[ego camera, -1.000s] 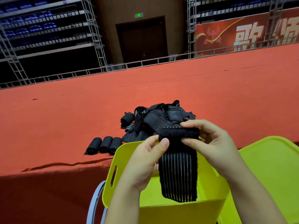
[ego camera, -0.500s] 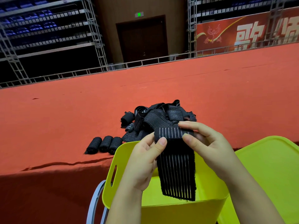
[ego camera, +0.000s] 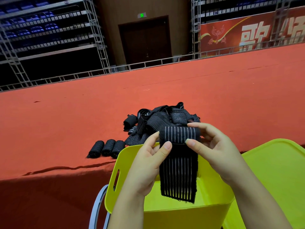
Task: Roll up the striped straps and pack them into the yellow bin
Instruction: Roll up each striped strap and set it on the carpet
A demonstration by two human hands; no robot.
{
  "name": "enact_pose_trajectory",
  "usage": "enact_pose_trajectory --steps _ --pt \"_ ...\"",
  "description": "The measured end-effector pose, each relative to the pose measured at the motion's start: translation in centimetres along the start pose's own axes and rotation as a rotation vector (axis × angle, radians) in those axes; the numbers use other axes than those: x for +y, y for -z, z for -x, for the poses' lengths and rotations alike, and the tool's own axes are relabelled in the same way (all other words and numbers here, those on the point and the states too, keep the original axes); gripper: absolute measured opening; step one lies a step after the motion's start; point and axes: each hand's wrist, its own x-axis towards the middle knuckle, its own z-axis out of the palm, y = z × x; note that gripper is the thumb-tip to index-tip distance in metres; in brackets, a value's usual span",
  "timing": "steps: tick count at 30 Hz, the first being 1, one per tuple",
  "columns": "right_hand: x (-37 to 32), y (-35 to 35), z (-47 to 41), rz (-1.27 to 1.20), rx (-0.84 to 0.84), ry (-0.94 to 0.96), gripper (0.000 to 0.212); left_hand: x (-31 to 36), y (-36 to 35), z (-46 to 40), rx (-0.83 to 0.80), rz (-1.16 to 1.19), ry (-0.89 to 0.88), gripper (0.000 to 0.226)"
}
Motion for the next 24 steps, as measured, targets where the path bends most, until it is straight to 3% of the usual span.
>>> enact_pose_trajectory --steps 6,14,19,24 --pt "0.1 0.3 0.0 0.076 0.050 0.088 0.040 -0.4 -0.5 -0.1 -0.003 -0.035 0.076 0.035" --pt "0.5 0.3 -0.2 0.112 0.067 0.195 0.053 -0.1 -1.0 0.2 -0.066 0.044 0.080 0.036" --pt "0.9 -0.1 -0.2 0.245 0.017 0.374 0.040 0.0 -1.3 -0.2 0.067 0.039 0.083 0.051" --pt "0.7 0.1 0.0 0.242 -0.053 0.252 0.021 -0.1 -1.3 0.0 0.100 0.117 0.057 0.044"
